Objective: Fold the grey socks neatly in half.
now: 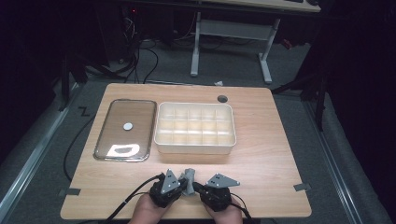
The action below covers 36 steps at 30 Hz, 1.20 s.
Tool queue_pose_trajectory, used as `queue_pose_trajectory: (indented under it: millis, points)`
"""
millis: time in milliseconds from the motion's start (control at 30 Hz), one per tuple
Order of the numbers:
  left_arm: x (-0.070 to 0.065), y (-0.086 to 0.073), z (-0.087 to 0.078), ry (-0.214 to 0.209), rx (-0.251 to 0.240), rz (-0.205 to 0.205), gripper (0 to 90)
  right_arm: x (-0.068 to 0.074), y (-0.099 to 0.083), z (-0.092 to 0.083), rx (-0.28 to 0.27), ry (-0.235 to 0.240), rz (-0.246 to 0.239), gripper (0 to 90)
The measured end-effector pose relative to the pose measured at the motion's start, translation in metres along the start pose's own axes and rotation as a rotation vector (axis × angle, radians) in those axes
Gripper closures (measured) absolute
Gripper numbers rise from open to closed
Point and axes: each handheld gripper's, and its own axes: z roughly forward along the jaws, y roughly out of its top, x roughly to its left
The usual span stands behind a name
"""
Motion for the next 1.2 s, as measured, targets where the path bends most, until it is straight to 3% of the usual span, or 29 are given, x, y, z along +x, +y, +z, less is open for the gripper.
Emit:
queue_pose_trajectory:
  millis: [267,367,500,633,667,733,767,800,867,1200]
  points:
    - [0.0,0.0,0.0,0.001,-0.001,0.001,78.5,0.0,0.0,0.004,-0.014,-0.005,-0.019,86.9]
    - [0.004,0.0,-0.002,-0.038,-0.018,-0.038,73.5,-0.004,-0.002,0.003,-0.013,-0.017,-0.004,86.5]
    - [0.006,0.001,-0.01,-0.065,-0.058,-0.047,71.4,-0.008,-0.003,0.003,-0.005,-0.024,0.016,86.0]
    - [0.008,0.002,-0.024,-0.042,-0.111,-0.03,74.1,-0.009,-0.004,0.004,-0.001,-0.024,0.01,85.6]
    - [0.015,-0.001,-0.03,-0.011,-0.112,-0.046,76.2,-0.01,-0.004,0.004,0.002,-0.022,0.017,85.6]
    - [0.019,-0.003,-0.031,0.001,-0.094,-0.06,81.6,-0.01,-0.004,0.004,0.003,-0.021,0.024,85.6]
    - [0.024,-0.007,-0.029,0.042,-0.024,-0.063,85.9,-0.01,-0.004,0.003,-0.002,-0.019,0.024,85.6]
    - [0.024,-0.009,-0.026,0.051,0.009,-0.06,87.8,-0.01,-0.004,0.002,-0.006,-0.019,0.023,85.6]
    - [0.022,-0.009,-0.023,0.03,0.028,-0.066,87.9,-0.009,-0.004,0.0,-0.01,-0.017,0.023,85.6]
    - [0.006,-0.005,-0.015,-0.002,0.035,-0.032,87.5,-0.002,-0.002,-0.005,-0.028,-0.006,0.004,85.6]
